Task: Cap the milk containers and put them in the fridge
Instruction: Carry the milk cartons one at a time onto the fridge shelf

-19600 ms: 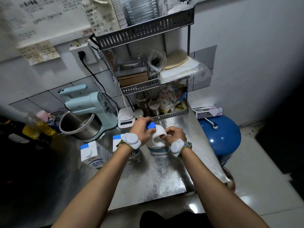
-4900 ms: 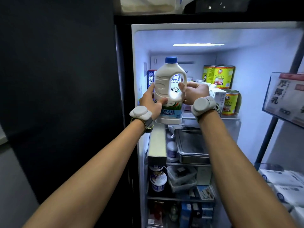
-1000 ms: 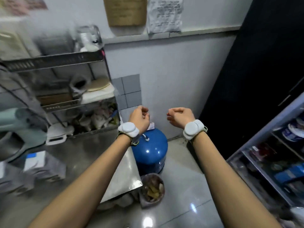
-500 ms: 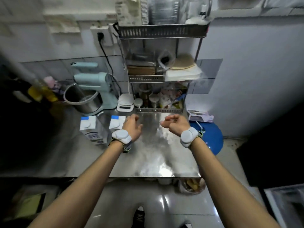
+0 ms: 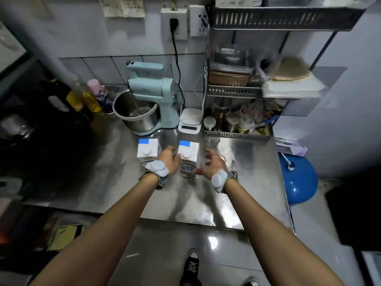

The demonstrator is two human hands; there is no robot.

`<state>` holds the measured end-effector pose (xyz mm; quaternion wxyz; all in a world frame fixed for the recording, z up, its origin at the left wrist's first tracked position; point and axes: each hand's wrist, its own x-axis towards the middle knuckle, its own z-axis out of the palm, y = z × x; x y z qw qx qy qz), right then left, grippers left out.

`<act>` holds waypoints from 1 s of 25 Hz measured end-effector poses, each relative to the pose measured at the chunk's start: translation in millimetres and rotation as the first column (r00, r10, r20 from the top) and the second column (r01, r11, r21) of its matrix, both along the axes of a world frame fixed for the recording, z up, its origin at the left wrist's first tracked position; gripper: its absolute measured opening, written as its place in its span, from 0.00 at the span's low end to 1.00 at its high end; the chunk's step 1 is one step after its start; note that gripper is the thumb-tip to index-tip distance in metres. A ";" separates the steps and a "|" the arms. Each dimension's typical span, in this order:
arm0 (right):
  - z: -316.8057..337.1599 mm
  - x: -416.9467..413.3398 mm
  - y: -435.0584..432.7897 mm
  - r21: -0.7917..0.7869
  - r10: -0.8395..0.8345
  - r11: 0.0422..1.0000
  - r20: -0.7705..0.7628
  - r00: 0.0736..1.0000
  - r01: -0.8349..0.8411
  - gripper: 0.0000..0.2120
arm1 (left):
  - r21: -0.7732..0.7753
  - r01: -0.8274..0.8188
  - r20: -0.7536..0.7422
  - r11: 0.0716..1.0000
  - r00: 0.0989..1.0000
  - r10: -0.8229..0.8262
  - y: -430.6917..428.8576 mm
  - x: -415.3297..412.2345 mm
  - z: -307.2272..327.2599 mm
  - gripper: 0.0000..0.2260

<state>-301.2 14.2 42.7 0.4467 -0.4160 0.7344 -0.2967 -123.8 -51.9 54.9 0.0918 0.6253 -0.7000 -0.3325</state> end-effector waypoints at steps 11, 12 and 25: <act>-28.3 15.4 -26.5 -0.157 -0.073 0.983 0.123 0.990 0.092 0.34 | 0.004 0.044 -0.101 0.999 0.994 -0.043 -18.0 1.8 -29.4 0.13; -29.3 13.5 -25.6 -0.156 -0.080 0.983 0.131 0.988 0.100 0.34 | 0.015 0.055 -0.108 0.998 0.993 -0.053 -19.1 0.9 -28.6 0.13; 47.4 -105.8 75.0 -0.212 -0.405 0.855 0.296 0.865 0.473 0.32 | 0.160 0.456 -0.289 0.876 0.870 -0.400 39.3 -122.0 3.9 0.33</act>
